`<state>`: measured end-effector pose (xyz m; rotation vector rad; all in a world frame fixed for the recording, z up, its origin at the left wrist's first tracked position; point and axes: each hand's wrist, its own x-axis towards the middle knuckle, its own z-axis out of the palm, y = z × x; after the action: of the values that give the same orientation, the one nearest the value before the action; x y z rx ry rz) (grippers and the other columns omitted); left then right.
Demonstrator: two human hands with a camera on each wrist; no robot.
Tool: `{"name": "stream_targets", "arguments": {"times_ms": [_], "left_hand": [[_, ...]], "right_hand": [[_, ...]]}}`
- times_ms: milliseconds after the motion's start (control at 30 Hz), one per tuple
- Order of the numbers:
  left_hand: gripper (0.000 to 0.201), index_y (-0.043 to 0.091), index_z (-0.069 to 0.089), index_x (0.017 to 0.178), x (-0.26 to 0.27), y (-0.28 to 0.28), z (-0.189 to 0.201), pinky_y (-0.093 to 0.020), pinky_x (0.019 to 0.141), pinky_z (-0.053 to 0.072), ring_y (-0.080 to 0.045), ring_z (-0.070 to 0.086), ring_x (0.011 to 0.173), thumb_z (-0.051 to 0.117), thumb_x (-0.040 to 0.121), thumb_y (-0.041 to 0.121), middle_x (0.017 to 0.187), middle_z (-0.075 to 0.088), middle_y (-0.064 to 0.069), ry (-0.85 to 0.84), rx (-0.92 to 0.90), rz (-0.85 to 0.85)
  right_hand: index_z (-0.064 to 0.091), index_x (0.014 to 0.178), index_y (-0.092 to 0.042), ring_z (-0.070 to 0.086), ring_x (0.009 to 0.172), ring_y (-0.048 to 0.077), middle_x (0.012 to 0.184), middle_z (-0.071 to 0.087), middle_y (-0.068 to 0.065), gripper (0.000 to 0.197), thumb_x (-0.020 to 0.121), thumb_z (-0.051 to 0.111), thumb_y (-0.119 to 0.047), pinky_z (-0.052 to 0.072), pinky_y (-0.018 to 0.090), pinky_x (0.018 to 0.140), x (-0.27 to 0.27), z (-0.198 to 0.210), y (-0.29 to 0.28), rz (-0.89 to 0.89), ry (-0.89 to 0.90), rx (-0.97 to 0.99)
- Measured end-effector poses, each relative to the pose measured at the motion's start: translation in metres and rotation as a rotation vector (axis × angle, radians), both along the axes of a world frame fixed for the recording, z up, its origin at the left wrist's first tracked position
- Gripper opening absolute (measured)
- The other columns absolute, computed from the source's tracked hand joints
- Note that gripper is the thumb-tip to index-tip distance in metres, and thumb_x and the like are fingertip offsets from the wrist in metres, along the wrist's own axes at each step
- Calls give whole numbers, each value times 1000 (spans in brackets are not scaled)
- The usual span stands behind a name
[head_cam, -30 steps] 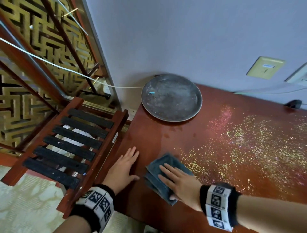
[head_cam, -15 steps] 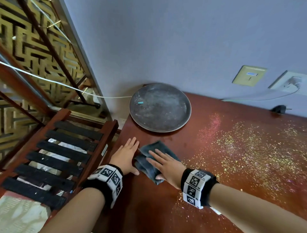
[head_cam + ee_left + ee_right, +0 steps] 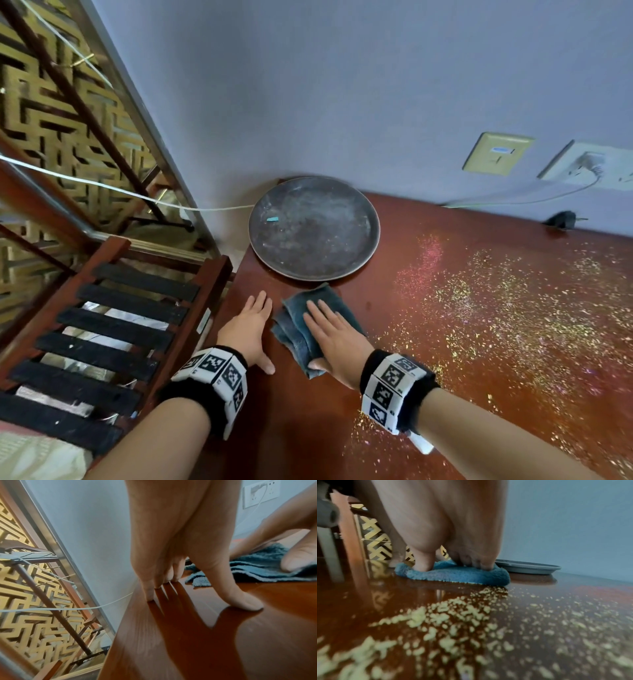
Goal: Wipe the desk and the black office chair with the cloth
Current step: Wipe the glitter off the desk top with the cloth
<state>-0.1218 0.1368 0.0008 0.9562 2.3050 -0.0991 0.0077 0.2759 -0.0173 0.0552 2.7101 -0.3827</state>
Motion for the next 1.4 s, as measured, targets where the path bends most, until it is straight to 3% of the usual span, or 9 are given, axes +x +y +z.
{"name": "stream_targets", "arguments": {"times_ms": [133, 267, 400, 600, 700, 833, 967, 1233, 1400], "left_hand": [[128, 11, -8, 151, 1, 2, 0, -34, 118, 21, -17, -12, 146, 85, 65, 34, 158, -19, -3, 12, -22, 4], [128, 12, -9, 151, 1, 1, 2, -34, 118, 20, -16, -13, 146, 84, 65, 35, 158, -20, -1, 1, -25, 7], [128, 14, -7, 151, 3, -1, 2, -34, 118, 21, -14, -13, 146, 85, 64, 33, 158, -19, 2, -11, -2, 30], [128, 13, -9, 151, 2, 1, 2, -33, 118, 20, -15, -14, 146, 85, 66, 33, 157, -20, 0, -4, -4, 29], [128, 15, -7, 152, 1, -3, 2, -30, 117, 21, -13, -14, 146, 84, 65, 35, 158, -20, 2, -9, 9, 17], [127, 16, -7, 152, 1, -4, 4, -32, 117, 23, -11, -14, 146, 84, 66, 36, 157, -20, 4, -3, 15, 15], [128, 14, -9, 151, 2, -2, 3, -33, 118, 21, -13, -14, 146, 84, 66, 35, 157, -20, 1, 2, 14, 14], [132, 6, -17, 148, 2, -24, 2, -29, 117, 15, -18, -13, 146, 79, 67, 49, 154, -29, -7, 21, 74, 135], [125, 10, -13, 150, -9, -36, 8, -28, 116, 21, -14, -1, 147, 79, 71, 40, 157, -22, -2, -6, 103, 166]], "right_hand": [[-5, 150, -17, -25, 139, 20, 156, -19, 4, 77, 95, 42, -43, -5, 35, 117, 0, -1, 3, 84, -33, 54], [-1, 151, -24, -16, 144, 19, 156, -18, 2, 78, 93, 48, -43, -1, 35, 119, -6, -3, 14, -49, -25, 1], [-1, 151, -24, -16, 144, 21, 154, -23, 1, 75, 95, 45, -42, -1, 37, 119, 3, -8, 11, -254, -40, -3], [0, 151, -24, -18, 143, 23, 156, -20, 5, 73, 96, 46, -37, -3, 37, 117, -16, -8, -7, -138, -69, -19], [-1, 151, -23, -15, 144, 22, 152, -25, 4, 76, 94, 45, -45, -1, 34, 117, -9, -8, 16, -224, -59, 30], [-7, 150, -20, -15, 144, 25, 156, -18, 8, 79, 94, 40, -49, -1, 36, 117, 2, -3, 43, -391, -123, 82], [-5, 150, -17, -17, 143, 32, 155, -18, 13, 78, 95, 45, -40, -1, 43, 117, -20, 0, 5, -268, -135, 25], [-4, 151, -16, -20, 142, 28, 155, -20, 10, 78, 96, 47, -35, -2, 40, 119, -26, -7, -16, -173, -148, -2], [-9, 149, -11, -19, 142, 31, 154, -21, 16, 79, 97, 45, -35, -3, 41, 117, -63, 2, -36, -277, -164, -26]]}}
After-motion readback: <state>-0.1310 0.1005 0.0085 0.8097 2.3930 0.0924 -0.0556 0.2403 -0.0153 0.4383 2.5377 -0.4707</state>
